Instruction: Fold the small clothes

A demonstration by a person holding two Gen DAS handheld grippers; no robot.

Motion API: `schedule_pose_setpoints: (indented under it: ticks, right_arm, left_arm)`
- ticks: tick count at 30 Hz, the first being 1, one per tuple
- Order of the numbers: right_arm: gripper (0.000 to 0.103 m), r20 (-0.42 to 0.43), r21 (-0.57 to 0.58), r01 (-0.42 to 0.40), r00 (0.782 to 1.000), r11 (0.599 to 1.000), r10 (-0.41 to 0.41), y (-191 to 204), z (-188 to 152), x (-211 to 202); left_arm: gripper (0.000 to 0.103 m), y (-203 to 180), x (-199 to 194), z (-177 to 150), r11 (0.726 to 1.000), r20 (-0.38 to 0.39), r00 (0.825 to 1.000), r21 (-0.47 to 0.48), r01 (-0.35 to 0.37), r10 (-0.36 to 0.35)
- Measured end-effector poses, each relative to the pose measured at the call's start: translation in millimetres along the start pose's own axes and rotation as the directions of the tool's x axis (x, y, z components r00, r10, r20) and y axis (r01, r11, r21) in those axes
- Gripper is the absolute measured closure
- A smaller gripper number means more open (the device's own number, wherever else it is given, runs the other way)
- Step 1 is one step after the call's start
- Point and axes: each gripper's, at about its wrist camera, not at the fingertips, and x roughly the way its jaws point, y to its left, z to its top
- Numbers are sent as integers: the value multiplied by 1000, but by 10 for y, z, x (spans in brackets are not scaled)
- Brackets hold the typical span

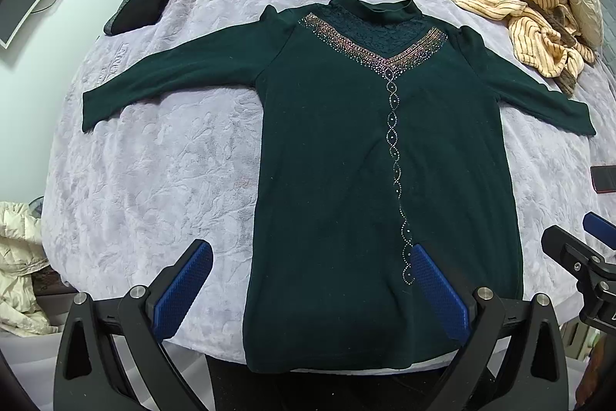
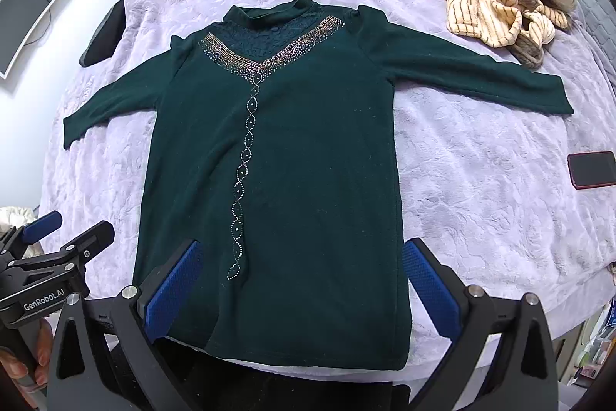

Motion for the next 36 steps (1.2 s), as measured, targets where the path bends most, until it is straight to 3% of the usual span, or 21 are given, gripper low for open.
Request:
schedule_pose_setpoints:
  ticks: [36]
  right_arm:
    - [0, -10, 26, 26, 1000, 999, -26, 85, -16, 62]
  left_arm:
    - [0, 78, 69, 17, 999, -6, 1000, 30, 24, -23]
